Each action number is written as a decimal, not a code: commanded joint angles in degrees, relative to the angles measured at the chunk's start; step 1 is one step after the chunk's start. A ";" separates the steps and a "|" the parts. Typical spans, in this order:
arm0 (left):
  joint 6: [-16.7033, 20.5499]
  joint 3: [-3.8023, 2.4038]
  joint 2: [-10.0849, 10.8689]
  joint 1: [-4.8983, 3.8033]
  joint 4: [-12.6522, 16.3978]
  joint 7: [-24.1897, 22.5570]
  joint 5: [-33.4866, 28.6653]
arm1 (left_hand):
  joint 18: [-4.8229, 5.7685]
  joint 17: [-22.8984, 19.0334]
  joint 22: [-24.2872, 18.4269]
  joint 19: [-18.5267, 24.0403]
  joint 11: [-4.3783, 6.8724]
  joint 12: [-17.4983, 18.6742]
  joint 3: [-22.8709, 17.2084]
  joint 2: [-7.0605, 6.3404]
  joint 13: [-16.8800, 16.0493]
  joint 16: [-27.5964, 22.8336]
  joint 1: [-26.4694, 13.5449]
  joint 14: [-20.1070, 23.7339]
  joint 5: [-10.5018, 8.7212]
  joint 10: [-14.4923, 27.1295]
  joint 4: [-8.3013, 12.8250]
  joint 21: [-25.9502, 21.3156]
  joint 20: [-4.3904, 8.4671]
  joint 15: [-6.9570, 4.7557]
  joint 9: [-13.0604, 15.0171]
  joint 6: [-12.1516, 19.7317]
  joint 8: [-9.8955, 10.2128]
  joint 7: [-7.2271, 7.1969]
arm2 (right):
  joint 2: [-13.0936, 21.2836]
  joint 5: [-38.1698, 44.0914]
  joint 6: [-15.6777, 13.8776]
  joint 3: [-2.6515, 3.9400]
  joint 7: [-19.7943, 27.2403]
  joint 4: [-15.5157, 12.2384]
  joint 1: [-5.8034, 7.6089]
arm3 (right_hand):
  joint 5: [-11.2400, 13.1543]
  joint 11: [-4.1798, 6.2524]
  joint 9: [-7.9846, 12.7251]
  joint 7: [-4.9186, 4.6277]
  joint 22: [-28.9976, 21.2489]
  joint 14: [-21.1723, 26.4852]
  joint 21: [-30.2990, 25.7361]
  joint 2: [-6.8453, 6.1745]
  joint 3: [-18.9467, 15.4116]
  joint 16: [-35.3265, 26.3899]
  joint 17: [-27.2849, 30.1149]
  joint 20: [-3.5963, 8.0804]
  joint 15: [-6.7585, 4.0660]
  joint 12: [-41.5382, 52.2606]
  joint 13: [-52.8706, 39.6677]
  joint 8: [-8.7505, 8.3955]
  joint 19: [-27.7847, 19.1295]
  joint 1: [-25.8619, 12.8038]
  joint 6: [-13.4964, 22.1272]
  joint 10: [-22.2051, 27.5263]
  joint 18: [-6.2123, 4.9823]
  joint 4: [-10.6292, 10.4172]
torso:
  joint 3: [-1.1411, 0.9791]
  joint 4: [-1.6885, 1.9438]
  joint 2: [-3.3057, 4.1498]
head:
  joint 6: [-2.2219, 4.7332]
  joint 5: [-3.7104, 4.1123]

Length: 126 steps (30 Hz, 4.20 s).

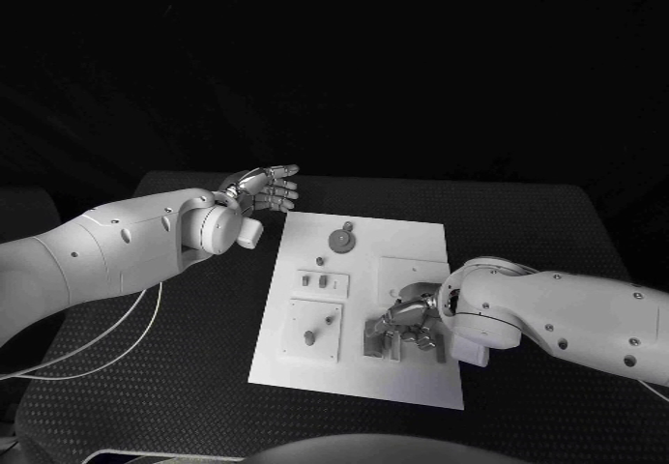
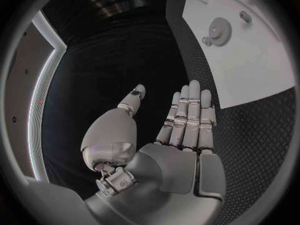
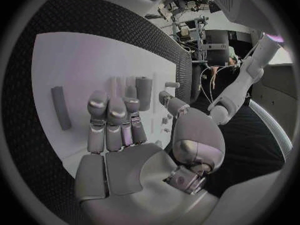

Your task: Assemble the parts on the task board

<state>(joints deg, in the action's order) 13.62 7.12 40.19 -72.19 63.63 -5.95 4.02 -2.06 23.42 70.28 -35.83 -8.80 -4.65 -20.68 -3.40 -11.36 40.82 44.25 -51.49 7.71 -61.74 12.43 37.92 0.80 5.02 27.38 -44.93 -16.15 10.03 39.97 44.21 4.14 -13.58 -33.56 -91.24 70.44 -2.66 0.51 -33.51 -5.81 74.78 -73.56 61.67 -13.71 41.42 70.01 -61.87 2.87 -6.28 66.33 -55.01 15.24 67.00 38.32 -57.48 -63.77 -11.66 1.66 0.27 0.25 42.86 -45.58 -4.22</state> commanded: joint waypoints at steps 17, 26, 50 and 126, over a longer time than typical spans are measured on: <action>-0.74 -0.04 -0.01 -0.07 0.05 -0.36 0.10 | -0.63 0.14 0.14 0.48 0.14 -0.32 -0.27 0.05 0.10 -0.34 -0.46 0.17 -0.24 0.31 -0.17 -0.21 -0.10 0.00 -0.10 0.47 -0.35 0.01 | 3.06 13.54 1.15 -0.36 8.06 -3.14 -0.48 | -0.26 0.61 -0.86 0.56 -0.56 -0.17 0.03 0.30 -4.40 -0.75 -0.50 0.37 -0.80 -0.05 -0.21 0.84 -0.03 10.41 -1.19 -0.57 -3.34 8.35 | -0.01 -0.03 0.01 | 0.22 -0.21; -0.83 -0.04 0.10 -0.06 0.03 -0.35 0.10 | -0.63 0.17 0.17 0.48 0.15 -0.32 -0.28 0.05 0.11 -0.35 -0.46 0.17 -0.24 0.31 -0.17 -0.22 -0.10 0.00 -0.10 0.45 -0.38 0.01 | 3.63 19.84 -1.19 -0.37 8.36 -4.62 -0.76 | -0.13 1.12 -1.18 1.10 -0.85 -0.54 -0.01 -0.52 -6.92 -0.99 -0.71 0.18 -1.24 0.12 -0.33 1.42 0.17 12.51 -2.65 -1.32 -3.34 10.28 | -0.07 -0.04 0.02 | 0.25 -0.30; -1.04 -0.04 0.10 -0.06 0.07 -0.22 0.27 | -0.62 0.26 0.23 0.49 0.15 -0.33 -0.30 0.07 0.12 -0.40 -0.54 0.18 -0.27 0.32 -0.23 -0.24 -0.11 0.01 -0.11 0.37 -0.47 0.01 | 2.21 24.63 -1.54 -0.37 4.86 -4.85 -2.54 | -0.18 3.42 -2.41 3.51 -1.44 -1.26 0.14 1.67 -9.49 -1.30 -0.91 0.14 -2.39 0.87 -1.20 3.75 1.02 10.43 -8.64 -4.54 -3.34 7.55 | 0.07 0.04 0.00 | -0.12 -0.39; -1.53 -0.01 0.08 -0.03 -0.06 -0.06 0.45 | -0.62 0.49 0.41 0.54 0.17 -0.41 -0.39 0.10 0.15 -0.54 -0.62 0.23 -0.32 0.27 -0.27 -0.33 -0.13 0.03 -0.16 0.24 -0.65 0.03 | 15.09 23.77 4.36 1.83 -0.23 -6.98 -0.31 | -0.11 2.24 -4.20 2.25 -1.79 -1.28 0.42 2.17 -3.91 -2.19 -1.05 -0.04 -1.87 -1.30 -2.81 1.73 0.20 11.81 -5.37 -4.29 -3.34 5.34 | 0.06 -0.09 -0.08 | 1.94 2.62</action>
<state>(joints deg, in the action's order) 12.99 7.15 40.39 -72.16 63.48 -5.58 4.19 -2.06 23.82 70.59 -35.63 -8.80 -4.87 -20.83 -3.40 -11.30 40.60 44.25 -51.48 7.71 -61.74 12.27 37.92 0.60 5.02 27.31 -44.93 -16.60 10.03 54.94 65.76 6.11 -11.74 -32.31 -98.11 70.22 -3.11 3.06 -37.64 -3.32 72.93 -74.83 62.10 -11.51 37.40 67.96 -62.84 2.92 -8.60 65.22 -57.73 17.18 67.59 50.59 -63.64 -68.17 -14.10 7.26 0.27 0.16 42.83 -43.63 -1.70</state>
